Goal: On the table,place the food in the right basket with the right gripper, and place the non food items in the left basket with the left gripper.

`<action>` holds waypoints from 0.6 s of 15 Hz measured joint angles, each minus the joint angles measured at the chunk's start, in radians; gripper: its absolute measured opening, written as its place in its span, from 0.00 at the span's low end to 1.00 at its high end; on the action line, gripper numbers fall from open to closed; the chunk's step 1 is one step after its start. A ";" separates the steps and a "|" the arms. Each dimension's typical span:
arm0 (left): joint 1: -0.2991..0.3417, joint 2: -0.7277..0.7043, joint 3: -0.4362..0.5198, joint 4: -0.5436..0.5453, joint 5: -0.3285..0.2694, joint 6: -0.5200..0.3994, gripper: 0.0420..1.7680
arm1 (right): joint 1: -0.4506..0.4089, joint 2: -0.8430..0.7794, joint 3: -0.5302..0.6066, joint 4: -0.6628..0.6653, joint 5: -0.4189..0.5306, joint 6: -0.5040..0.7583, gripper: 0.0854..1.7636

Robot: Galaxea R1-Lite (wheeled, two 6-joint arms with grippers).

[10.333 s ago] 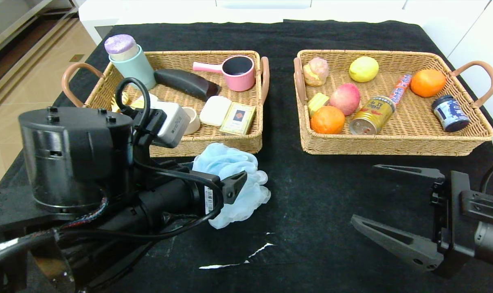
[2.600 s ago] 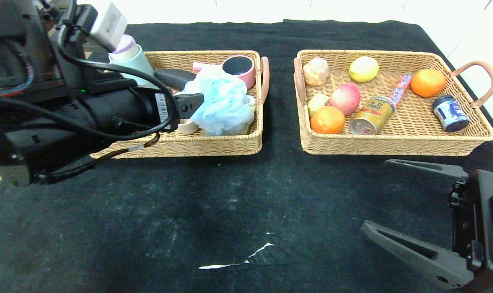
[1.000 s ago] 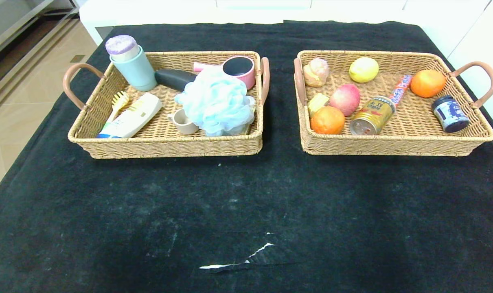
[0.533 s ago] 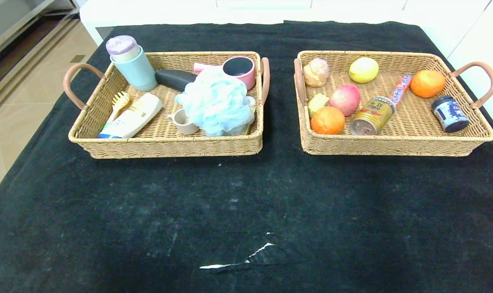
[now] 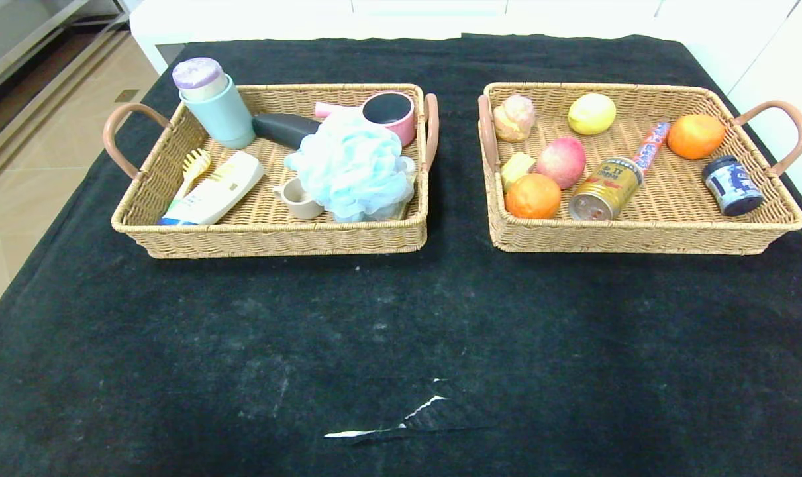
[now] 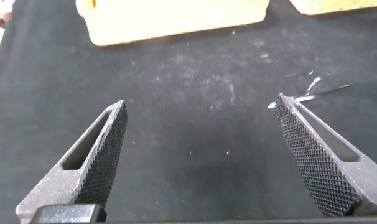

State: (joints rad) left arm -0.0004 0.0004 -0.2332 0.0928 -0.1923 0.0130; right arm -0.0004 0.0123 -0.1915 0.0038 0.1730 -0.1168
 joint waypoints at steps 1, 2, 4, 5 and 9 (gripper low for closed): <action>0.000 -0.001 0.041 -0.019 0.017 -0.003 0.97 | 0.000 -0.006 0.051 -0.052 -0.017 -0.001 0.97; 0.000 -0.002 0.074 -0.024 0.036 -0.003 0.97 | -0.001 -0.009 0.100 -0.092 -0.029 -0.005 0.97; -0.001 -0.002 0.126 -0.018 0.069 -0.003 0.97 | -0.001 -0.012 0.168 -0.119 -0.062 -0.002 0.97; -0.001 -0.002 0.147 -0.016 0.091 -0.002 0.97 | -0.001 -0.013 0.179 -0.112 -0.072 -0.002 0.97; -0.001 -0.002 0.176 -0.010 0.133 -0.027 0.97 | -0.001 -0.014 0.191 -0.012 -0.125 -0.013 0.97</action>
State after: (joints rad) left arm -0.0013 -0.0017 -0.0572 0.0828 -0.0589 -0.0138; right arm -0.0019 -0.0013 -0.0009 -0.0085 0.0481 -0.1302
